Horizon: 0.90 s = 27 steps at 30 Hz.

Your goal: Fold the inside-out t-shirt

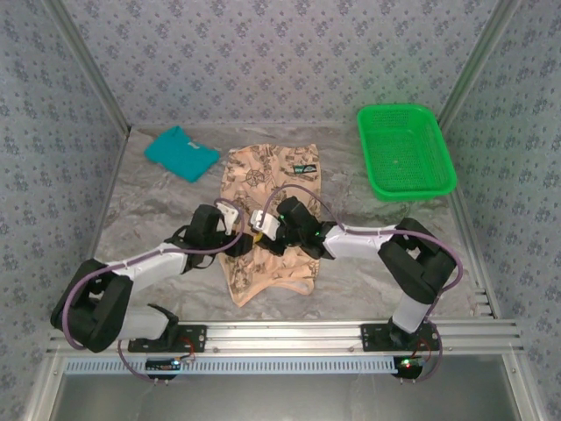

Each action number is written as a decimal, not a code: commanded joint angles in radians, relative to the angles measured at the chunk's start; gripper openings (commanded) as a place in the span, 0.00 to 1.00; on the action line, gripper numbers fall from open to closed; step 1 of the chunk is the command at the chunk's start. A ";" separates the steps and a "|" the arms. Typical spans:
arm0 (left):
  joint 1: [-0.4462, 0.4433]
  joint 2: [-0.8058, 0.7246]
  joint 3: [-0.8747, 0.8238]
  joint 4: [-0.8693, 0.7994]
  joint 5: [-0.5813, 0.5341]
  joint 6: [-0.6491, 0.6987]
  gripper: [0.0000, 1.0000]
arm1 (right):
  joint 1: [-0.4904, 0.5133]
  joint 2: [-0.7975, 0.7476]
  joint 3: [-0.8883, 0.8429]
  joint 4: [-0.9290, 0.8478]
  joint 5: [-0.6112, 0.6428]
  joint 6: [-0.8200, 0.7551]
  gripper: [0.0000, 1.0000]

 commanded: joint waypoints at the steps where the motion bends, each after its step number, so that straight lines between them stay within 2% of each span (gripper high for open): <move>1: -0.021 -0.055 -0.011 0.021 0.056 0.048 0.54 | 0.000 -0.012 0.006 0.073 -0.054 0.047 0.14; 10: -0.022 -0.168 -0.088 0.034 0.056 0.071 0.55 | -0.013 0.007 0.028 0.052 -0.078 0.053 0.14; 16: -0.022 -0.310 -0.159 0.027 0.002 0.068 0.56 | -0.021 0.028 0.050 0.040 -0.090 0.060 0.15; 18: -0.023 -0.354 -0.172 0.008 -0.008 0.079 0.65 | -0.020 0.031 0.056 0.042 -0.095 0.063 0.15; 21: -0.022 -0.397 -0.198 0.033 0.035 0.087 0.68 | -0.018 0.037 0.065 0.045 -0.102 0.068 0.15; 23: -0.023 -0.401 -0.205 0.050 0.069 0.088 0.69 | -0.018 0.039 0.068 0.048 -0.109 0.066 0.15; 27: -0.022 -0.336 -0.174 0.010 0.016 0.089 0.69 | -0.019 0.039 0.065 0.055 -0.134 0.062 0.16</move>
